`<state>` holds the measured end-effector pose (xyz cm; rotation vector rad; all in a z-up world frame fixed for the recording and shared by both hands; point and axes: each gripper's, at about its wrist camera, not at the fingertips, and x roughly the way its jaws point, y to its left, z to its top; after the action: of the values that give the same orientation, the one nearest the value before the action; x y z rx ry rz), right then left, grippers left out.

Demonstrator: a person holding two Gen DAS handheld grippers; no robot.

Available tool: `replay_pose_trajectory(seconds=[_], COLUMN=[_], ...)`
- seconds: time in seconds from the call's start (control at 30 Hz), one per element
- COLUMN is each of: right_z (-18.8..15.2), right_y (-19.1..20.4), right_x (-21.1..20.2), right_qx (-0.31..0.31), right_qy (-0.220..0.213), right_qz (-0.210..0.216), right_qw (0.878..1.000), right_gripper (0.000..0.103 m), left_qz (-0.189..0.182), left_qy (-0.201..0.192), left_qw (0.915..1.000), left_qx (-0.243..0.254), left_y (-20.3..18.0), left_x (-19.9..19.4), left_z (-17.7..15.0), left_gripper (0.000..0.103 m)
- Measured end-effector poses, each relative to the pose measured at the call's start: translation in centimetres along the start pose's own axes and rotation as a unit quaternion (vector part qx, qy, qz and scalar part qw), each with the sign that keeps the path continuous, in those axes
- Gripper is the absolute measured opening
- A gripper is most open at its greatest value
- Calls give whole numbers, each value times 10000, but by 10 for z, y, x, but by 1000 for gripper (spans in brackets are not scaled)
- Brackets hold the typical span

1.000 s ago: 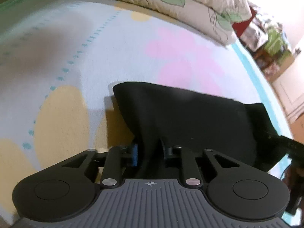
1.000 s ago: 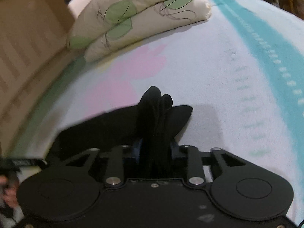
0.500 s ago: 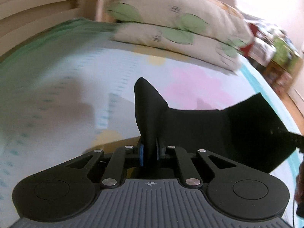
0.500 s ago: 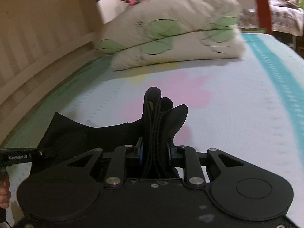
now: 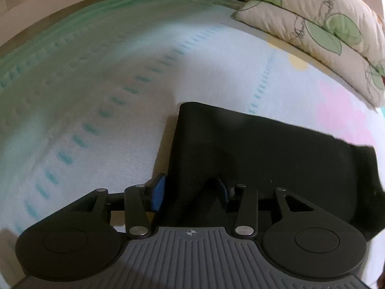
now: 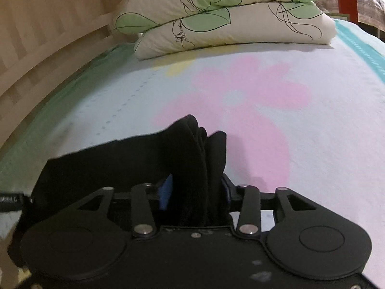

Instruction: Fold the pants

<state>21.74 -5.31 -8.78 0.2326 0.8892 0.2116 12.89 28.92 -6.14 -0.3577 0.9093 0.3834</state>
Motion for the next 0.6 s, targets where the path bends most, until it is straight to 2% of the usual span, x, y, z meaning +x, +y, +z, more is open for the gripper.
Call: replay_pose_trajectory(seconds=[0.07, 0.17, 0.27, 0.33, 0.43, 0.6], right_z=[0, 2, 0, -1, -10, -30], right_y=[-3, 1, 9, 15, 28, 52], right_x=[-10, -28, -54, -68, -89, -122], right_qx=[38, -105, -229, -335, -632, -866], right_qy=[-69, -457, -678, -745, -775, -795], right_qz=[-22, -193, -202, -230, -366, -390], right_qw=[10000, 9987, 9972, 9964, 9943, 9923], right_gripper=[44, 45, 46, 47, 47, 48], left_qz=[129, 352, 234, 112, 40, -53], left_qy=[-120, -597, -868, -1015, -1048, -1032], left_qw=[9998, 9976, 9959, 9947, 9935, 9926], left_qx=[-50, -3, -48, 91, 450, 631], left_y=[0, -2, -7, -14, -28, -45], left_x=[-10, -39, -68, -84, -106, -129], left_z=[2, 1, 0, -7, -25, -50], left_gripper=[41, 41, 41, 41, 42, 46])
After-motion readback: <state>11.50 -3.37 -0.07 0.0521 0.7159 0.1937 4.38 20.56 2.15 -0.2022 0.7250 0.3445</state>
